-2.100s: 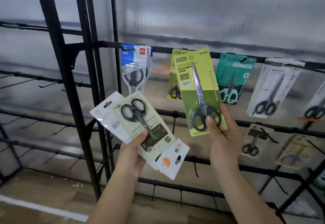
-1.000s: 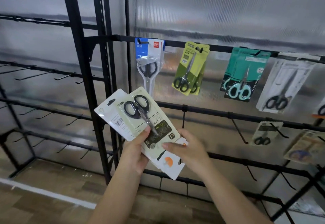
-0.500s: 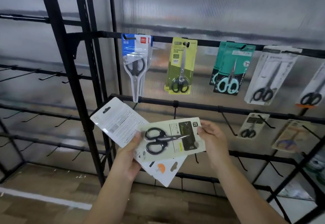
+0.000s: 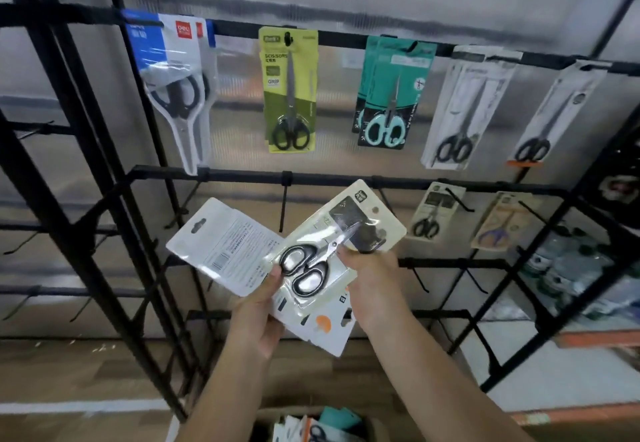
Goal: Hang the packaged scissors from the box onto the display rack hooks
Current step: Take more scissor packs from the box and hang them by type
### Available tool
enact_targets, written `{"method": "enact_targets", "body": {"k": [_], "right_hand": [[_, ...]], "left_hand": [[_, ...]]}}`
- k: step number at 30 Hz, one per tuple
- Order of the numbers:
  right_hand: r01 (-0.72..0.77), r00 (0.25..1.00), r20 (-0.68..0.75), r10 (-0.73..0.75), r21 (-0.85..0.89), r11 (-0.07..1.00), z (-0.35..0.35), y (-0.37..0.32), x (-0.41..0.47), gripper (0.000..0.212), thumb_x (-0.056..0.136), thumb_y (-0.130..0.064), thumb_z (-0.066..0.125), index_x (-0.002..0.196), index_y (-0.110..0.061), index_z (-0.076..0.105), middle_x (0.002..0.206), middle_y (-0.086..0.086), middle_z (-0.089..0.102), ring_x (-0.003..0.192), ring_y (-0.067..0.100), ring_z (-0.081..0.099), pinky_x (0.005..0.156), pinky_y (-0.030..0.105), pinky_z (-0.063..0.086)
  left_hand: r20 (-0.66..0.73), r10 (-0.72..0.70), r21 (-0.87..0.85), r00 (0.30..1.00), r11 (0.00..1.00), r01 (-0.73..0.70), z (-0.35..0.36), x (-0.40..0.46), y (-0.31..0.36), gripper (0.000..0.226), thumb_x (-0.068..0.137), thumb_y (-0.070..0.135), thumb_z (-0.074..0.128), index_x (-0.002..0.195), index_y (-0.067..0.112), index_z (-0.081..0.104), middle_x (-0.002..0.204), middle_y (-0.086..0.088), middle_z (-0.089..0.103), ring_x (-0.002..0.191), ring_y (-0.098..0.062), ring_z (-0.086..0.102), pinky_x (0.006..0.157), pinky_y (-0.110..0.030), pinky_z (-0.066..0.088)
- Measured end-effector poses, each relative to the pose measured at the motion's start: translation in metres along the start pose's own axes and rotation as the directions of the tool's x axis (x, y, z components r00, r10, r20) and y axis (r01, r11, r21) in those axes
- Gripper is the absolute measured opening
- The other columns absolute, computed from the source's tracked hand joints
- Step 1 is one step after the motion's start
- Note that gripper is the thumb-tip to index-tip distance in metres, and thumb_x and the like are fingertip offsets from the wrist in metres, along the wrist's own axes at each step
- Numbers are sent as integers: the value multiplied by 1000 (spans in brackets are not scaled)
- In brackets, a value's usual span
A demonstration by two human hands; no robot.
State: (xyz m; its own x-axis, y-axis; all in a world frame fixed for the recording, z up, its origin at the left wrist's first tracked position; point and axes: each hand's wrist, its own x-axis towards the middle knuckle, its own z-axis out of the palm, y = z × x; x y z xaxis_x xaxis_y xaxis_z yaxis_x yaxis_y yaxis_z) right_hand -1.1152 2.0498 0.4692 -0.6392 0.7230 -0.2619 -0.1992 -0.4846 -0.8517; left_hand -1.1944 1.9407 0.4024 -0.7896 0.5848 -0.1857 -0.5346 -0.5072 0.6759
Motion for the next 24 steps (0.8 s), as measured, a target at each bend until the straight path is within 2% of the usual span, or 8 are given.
{"method": "enact_targets", "body": {"k": [3,8,12,14,16,19,21,24], "right_hand": [[167,982,-74,-176,-111,980,-28,-9,9,58,79,11,62,121,-23,43,109,8,63,94,25,63,75,44,54],[455,843,-240,-482,-159,876,-105,-51,45,76,74,25,56,138,-9,33,130,20,52,116,31,55,98,49,45],[427,805,-262,-532,-367,826,-170,-84,80,76,78,18,57,143,-13,34,124,17,59,107,25,59,89,31,50],[338,813,-258,-523,-523,782,-194,-94,100,60,76,14,60,129,-13,53,112,9,66,96,20,61,71,7,47],[288,835,-245,-493,-568,771,-212,-101,120,48,75,15,61,117,-10,62,110,6,65,97,20,61,65,0,43],[246,895,-188,-404,-546,801,-227,-110,146,62,77,14,61,133,-12,52,134,10,53,120,24,53,95,27,48],[230,896,-198,-398,-561,796,-234,-113,160,66,78,12,62,135,-19,51,139,8,50,125,22,48,101,30,43],[193,897,-217,-385,-592,782,-245,-111,175,63,79,8,65,131,-26,54,149,4,35,140,26,25,114,41,28]], "left_hand": [[10,-59,77,998,995,58,14,6,-17,38,69,21,66,107,23,62,92,-3,75,75,-20,72,56,-44,57],[23,-33,85,999,996,31,43,21,-40,46,68,11,71,112,19,60,100,-5,74,87,-22,72,59,-39,57],[0,-71,134,997,989,70,67,28,-60,54,63,12,74,115,17,59,102,-7,73,89,-25,72,59,-40,57],[-21,-74,165,997,983,76,78,31,-70,55,62,13,75,114,18,60,103,-6,73,89,-25,72,59,-41,56],[-42,-69,182,997,980,76,89,33,-79,52,61,14,74,112,19,62,100,-5,74,86,-23,72,56,-40,56],[-55,-54,191,997,980,64,105,35,-89,46,65,12,71,110,19,63,96,-2,75,81,-21,73,52,-38,55],[-59,-59,210,997,975,70,112,35,-95,44,66,12,71,109,20,63,96,-3,75,82,-22,73,53,-39,55],[-86,-51,265,995,962,72,118,36,-101,43,67,16,70,109,20,62,97,-5,74,83,-25,72,54,-47,56]]}}
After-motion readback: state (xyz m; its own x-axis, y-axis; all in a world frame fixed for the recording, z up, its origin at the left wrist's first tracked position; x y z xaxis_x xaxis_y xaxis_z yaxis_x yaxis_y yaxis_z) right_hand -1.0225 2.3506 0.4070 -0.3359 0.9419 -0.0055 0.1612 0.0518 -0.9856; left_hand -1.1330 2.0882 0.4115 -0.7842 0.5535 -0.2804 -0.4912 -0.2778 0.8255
